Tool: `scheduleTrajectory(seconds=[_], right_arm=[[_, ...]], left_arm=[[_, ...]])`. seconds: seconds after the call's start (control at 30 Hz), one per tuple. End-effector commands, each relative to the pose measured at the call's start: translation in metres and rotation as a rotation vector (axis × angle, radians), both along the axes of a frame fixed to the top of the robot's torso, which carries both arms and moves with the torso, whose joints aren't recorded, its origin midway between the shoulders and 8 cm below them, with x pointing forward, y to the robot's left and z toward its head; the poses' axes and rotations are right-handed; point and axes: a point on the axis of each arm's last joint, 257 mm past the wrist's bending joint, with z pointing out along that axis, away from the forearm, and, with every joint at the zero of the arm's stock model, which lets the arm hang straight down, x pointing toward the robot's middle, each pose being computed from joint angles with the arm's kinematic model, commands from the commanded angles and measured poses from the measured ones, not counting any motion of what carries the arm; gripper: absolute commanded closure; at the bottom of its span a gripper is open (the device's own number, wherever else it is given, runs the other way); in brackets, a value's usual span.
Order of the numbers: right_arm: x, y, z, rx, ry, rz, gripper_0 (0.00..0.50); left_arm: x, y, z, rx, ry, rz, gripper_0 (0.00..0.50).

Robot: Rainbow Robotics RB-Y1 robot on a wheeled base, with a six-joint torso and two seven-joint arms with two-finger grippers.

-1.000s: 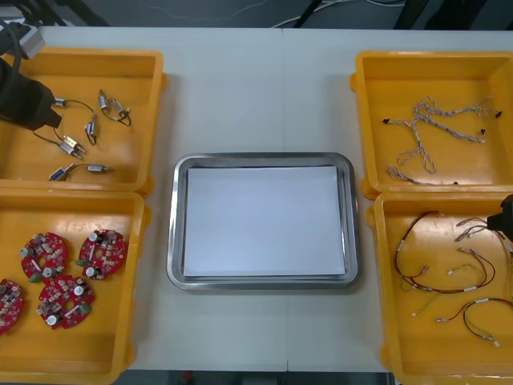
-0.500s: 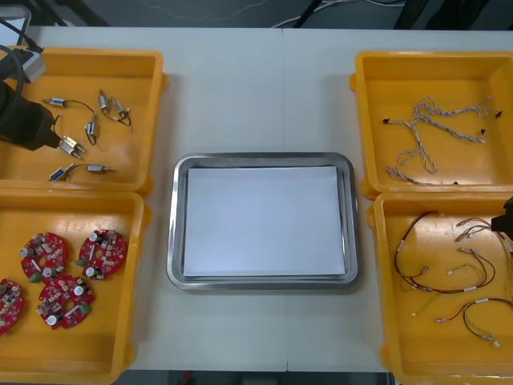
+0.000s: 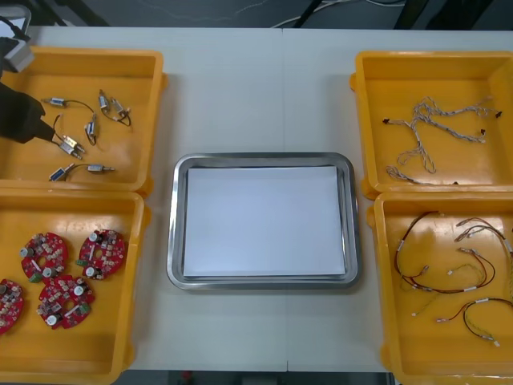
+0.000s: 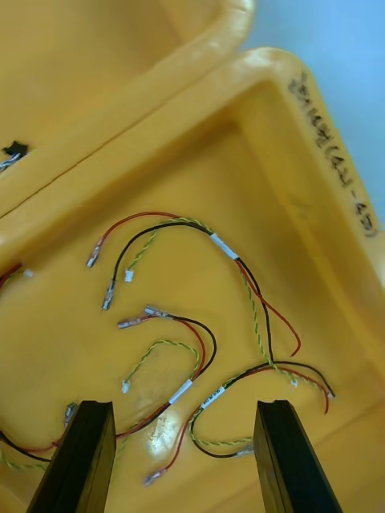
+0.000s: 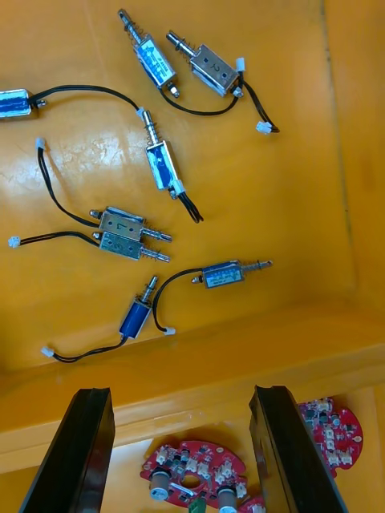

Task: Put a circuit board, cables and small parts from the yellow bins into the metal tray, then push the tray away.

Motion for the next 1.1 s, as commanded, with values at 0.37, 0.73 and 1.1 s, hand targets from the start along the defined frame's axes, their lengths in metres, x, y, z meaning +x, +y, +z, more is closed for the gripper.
scheduleTrajectory(seconds=[0.37, 0.73, 1.1], right_arm=[[-0.017, 0.012, -0.035, 0.264, -0.059, -0.421, 0.000], [-0.008, 0.027, -0.071, 0.403, -0.058, -0.595, 0.000], [-0.016, 0.042, -0.105, 0.458, 0.005, -0.654, 0.000]], left_arm=[[-0.015, 0.028, 0.060, 0.034, -0.063, -0.033, 0.000], [-0.047, 0.047, 0.054, 0.108, -0.067, -0.034, 0.000], [-0.086, 0.057, 0.038, 0.110, -0.066, -0.015, 0.000]])
